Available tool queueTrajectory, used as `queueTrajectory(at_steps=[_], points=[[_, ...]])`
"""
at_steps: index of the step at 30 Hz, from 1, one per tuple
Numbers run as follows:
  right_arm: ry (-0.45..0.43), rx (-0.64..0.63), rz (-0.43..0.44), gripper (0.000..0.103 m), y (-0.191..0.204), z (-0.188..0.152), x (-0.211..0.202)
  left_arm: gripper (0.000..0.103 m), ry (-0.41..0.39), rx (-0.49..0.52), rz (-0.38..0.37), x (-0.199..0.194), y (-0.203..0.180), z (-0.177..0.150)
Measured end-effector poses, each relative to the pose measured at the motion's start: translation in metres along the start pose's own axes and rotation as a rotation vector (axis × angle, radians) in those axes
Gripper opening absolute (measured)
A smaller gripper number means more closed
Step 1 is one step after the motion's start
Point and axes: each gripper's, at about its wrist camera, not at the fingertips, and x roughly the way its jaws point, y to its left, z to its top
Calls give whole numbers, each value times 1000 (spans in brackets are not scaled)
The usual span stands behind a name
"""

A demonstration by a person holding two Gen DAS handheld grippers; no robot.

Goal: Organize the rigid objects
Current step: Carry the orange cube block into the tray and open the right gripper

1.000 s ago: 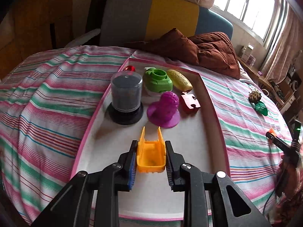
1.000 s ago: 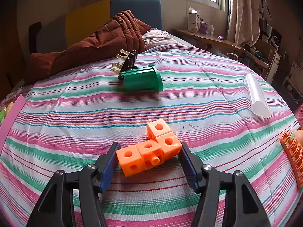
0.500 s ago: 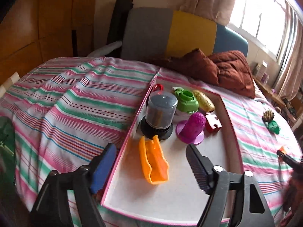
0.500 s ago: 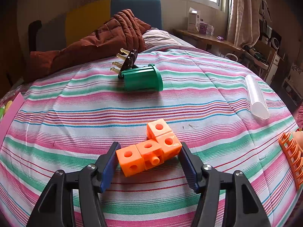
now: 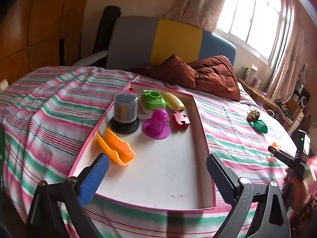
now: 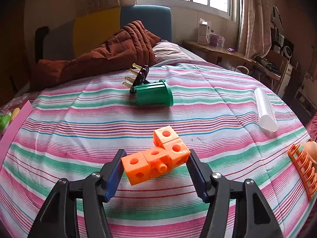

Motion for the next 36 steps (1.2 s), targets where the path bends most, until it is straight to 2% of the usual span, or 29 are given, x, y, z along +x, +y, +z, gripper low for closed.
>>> queueTrajectory(at_steps=[6,12,21,25,30,36], points=[[35,7,74,62,7,-3,-8,99,8,4,6,-3,-2,-4],[61,-55,194,62,47,-7,-27,100,7,-27,9,-7,10,-6],[72,-197,460,62,160,2,-66,101,5,-73,3,-15,27,-9],[89,-287,572,62,214,4,-80,101,-18,-91,38,-21,34,-7],[165,-404,662,62,280,-6,-85,102,-57,-155,116,-30,52,-3],[242,-565,716,62,340,-19,-76,102,-73,-271,160,-37,81,-1]])
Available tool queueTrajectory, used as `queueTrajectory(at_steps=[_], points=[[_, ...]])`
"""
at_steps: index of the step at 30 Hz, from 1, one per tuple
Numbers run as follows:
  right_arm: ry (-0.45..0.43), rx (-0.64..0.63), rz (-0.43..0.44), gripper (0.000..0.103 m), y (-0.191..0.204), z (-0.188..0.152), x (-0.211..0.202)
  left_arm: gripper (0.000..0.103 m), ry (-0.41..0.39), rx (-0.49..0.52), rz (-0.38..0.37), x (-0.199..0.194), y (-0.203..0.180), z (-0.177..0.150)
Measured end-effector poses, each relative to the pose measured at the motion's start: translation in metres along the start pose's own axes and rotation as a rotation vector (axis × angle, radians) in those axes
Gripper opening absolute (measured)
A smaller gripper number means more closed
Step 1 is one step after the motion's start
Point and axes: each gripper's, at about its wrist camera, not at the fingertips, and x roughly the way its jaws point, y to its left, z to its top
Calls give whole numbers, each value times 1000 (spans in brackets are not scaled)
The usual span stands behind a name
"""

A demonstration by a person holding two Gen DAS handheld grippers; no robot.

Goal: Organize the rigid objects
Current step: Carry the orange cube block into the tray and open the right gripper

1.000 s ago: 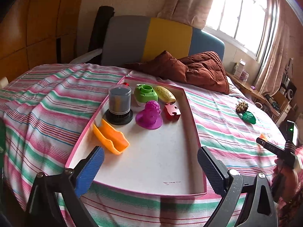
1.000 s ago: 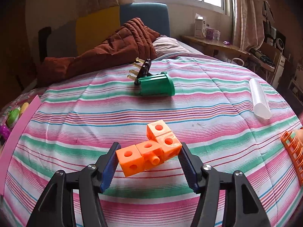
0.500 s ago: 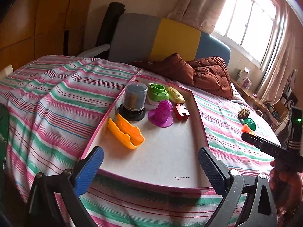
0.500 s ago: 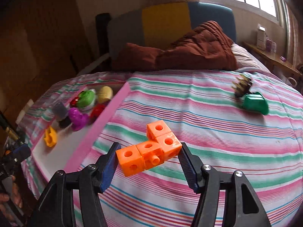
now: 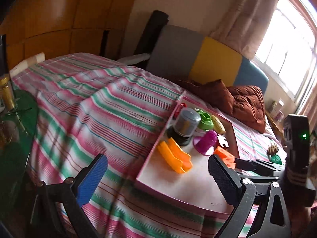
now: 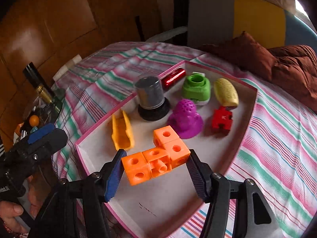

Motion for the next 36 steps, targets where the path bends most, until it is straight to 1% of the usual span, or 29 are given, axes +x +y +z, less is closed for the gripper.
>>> queueTrajectory(at_steps=[2,6,9,11,14,18,22,25,30,32,34,36], points=[[39,-46,24,62,6,7,13,102,2,-20,8,0,6,2],[84,-143,3,62,12,21,34,102,8,-47,12,1,13,3],[87,-208,-5,63,14,26,40,102,7,-43,9,0,13,2],[83,-242,-41,63,15,27,40,102,9,-34,9,1,10,1],[56,-251,-53,63,14,26,30,102,12,-29,5,1,8,0],[-9,-197,-42,63,8,15,6,102,15,-26,4,2,7,-2],[-49,-93,-21,63,-1,3,-13,102,20,-16,-8,2,3,-3],[-63,-13,-16,63,-11,-6,-25,102,31,-2,-45,2,-2,-4],[-69,87,-60,63,-30,-23,-42,102,47,52,-105,1,-17,-10],[-71,126,-81,63,-40,-28,-44,103,65,81,-126,3,-25,-12],[-71,171,-120,63,-50,-36,-48,103,83,109,-143,4,-33,-15],[-74,213,-183,63,-60,-44,-51,103,99,137,-158,5,-40,-18]])
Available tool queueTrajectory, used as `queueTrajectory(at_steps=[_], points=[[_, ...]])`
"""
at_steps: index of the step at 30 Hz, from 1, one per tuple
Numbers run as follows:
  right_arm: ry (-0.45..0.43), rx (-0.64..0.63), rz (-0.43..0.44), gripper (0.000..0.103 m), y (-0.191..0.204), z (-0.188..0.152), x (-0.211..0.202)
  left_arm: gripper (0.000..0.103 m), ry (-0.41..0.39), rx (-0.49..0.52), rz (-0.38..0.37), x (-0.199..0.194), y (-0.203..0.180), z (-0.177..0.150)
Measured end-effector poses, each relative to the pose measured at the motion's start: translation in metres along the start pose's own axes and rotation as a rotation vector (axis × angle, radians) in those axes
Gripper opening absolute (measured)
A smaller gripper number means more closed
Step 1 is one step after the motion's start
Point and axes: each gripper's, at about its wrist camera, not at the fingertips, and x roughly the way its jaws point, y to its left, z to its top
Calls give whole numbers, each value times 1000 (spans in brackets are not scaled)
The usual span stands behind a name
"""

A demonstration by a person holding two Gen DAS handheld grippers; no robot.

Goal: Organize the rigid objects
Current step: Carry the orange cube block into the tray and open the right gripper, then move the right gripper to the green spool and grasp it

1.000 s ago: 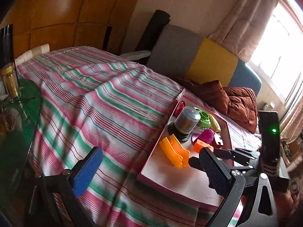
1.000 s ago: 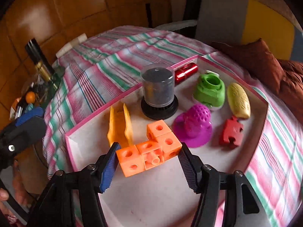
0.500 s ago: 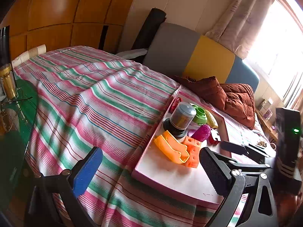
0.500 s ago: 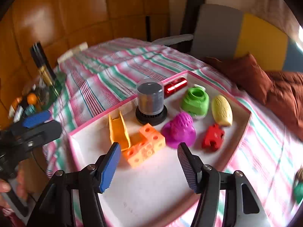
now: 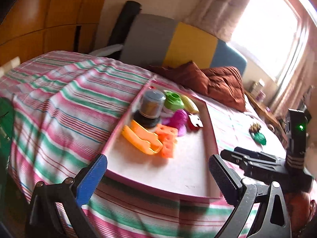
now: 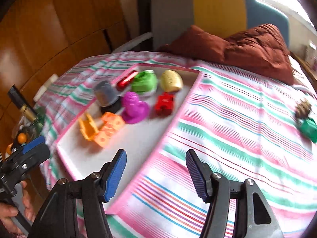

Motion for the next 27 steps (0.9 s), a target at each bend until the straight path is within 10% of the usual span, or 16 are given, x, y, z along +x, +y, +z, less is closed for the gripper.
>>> queueTrajectory(at_steps=[11,27], points=[[30,142,-148,63,-61,-33,-12,103,54,97,-176,0,-45,-13],[-39,373,-240,63,-161,-69,-41,103,61,233,-220,2,-113,-14]])
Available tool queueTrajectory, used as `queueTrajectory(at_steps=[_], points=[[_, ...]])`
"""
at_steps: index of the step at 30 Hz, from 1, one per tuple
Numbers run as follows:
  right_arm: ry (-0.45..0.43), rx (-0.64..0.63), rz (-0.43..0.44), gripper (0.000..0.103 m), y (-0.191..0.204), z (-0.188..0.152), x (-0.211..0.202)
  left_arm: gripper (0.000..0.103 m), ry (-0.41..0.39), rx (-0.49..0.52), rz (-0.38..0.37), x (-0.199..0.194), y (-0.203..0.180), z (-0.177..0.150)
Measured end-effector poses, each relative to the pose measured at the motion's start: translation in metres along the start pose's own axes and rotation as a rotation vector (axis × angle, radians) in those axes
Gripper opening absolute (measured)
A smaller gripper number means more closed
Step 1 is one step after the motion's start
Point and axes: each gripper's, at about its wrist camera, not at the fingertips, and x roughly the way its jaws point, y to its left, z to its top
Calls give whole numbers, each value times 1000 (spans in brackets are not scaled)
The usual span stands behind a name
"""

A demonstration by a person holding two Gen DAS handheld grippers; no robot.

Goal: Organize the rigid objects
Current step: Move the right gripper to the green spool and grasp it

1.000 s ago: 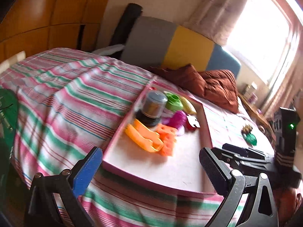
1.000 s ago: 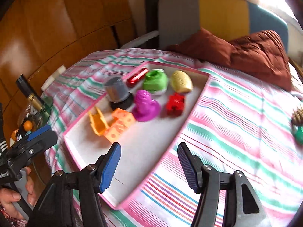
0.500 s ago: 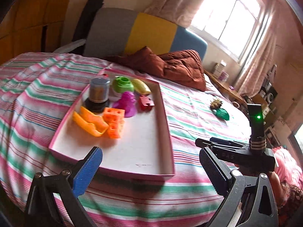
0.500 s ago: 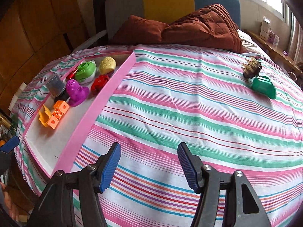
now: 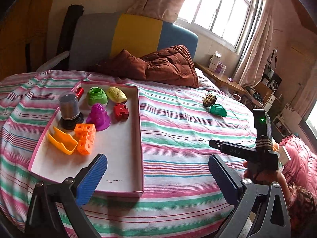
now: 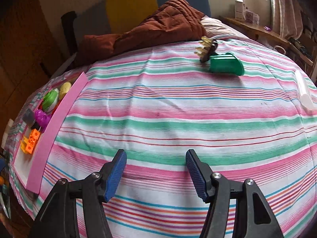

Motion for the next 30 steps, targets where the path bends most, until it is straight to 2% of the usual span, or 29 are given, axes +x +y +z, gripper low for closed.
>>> queueTrajectory(at_steps=[6,10,13,17,21,25,27,28,30], points=[[-46,97,-48,63,-52,25,-1,103,2,24,-11,6,-17,3],[-95,119,-100,63,-81,55,0,103,10,44,-14,11,-27,3],[-102,127,-115,68,-97,82,8,103,27,59,-8,16,-33,0],[-111,112,-140,77,-104,114,22,103,46,68,11,20,-33,-2],[-113,25,-203,80,-99,136,40,103,53,68,33,22,-31,-1],[-66,-55,-258,80,-98,145,65,103,58,68,48,23,-31,-1],[-50,-75,-259,80,-100,146,74,103,65,70,50,24,-31,-2],[-45,-80,-255,79,-101,144,77,103,69,73,53,25,-32,-2],[-53,-67,-224,67,-106,142,79,103,73,79,53,27,-35,-2]])
